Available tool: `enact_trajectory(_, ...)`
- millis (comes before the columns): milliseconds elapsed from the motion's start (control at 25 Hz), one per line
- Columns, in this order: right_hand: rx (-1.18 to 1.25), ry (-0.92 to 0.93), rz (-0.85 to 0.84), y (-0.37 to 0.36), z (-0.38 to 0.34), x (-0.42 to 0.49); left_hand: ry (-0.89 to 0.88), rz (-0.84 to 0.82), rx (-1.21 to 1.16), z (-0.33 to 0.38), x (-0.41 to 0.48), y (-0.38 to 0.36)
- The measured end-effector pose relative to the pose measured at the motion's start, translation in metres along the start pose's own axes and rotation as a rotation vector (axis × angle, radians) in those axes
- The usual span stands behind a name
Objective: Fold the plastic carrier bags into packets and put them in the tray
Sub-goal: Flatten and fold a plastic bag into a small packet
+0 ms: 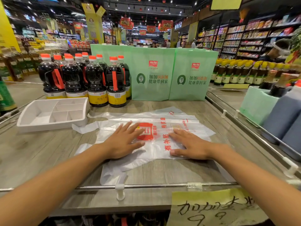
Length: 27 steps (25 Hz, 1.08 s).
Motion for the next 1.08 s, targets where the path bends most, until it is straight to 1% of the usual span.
enact_trajectory(80, -0.007, 0.021, -0.016, -0.002, -0.003, -0.002, -0.139, -0.059, -0.062, 0.019, -0.003, -0.004)
enact_trajectory(200, -0.016, 0.08, 0.03, 0.005, -0.009, -0.012, -0.164, -0.145, -0.05, 0.026, -0.007, -0.017)
enact_trajectory(280, -0.06, 0.142, 0.106, 0.012, -0.02, -0.019, -0.168, -0.133, -0.019, 0.027, -0.006, -0.017)
enact_trajectory(480, -0.205, 0.203, 0.193, 0.023, -0.041, -0.028, -0.169, -0.064, -0.037, 0.03, -0.007, -0.01)
enact_trajectory(640, -0.302, 0.224, 0.205, 0.025, -0.047, -0.033, -0.19, -0.029, -0.032, 0.039, -0.009, 0.001)
enact_trajectory(680, -0.291, 0.208, 0.197, 0.024, -0.045, -0.032, -0.198, -0.044, -0.03, 0.04, -0.011, 0.002)
enact_trajectory(800, -0.141, 0.135, 0.222, 0.03, -0.028, -0.032, -0.215, -0.09, -0.041, 0.038, -0.018, 0.003)
enact_trajectory(880, -0.083, 0.098, 0.217, 0.029, -0.015, -0.036, -0.211, -0.1, -0.059, 0.033, -0.024, 0.005)
enact_trajectory(1000, -0.037, 0.063, 0.182, 0.022, 0.003, -0.048, -0.154, -0.14, -0.128, 0.016, -0.038, 0.007)
enact_trajectory(1080, -0.003, 0.02, 0.185, 0.022, 0.017, -0.057, -0.117, -0.216, -0.199, 0.001, -0.055, 0.004)
Point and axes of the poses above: each hand's wrist, its own x-axis towards the middle knuckle, its own y-axis out of the back of the hand, z = x × y, the point moved 10 cm from there along x, towards the middle knuckle, and after that the axes turned 6 degrees about -x, right-handed, at the moved point
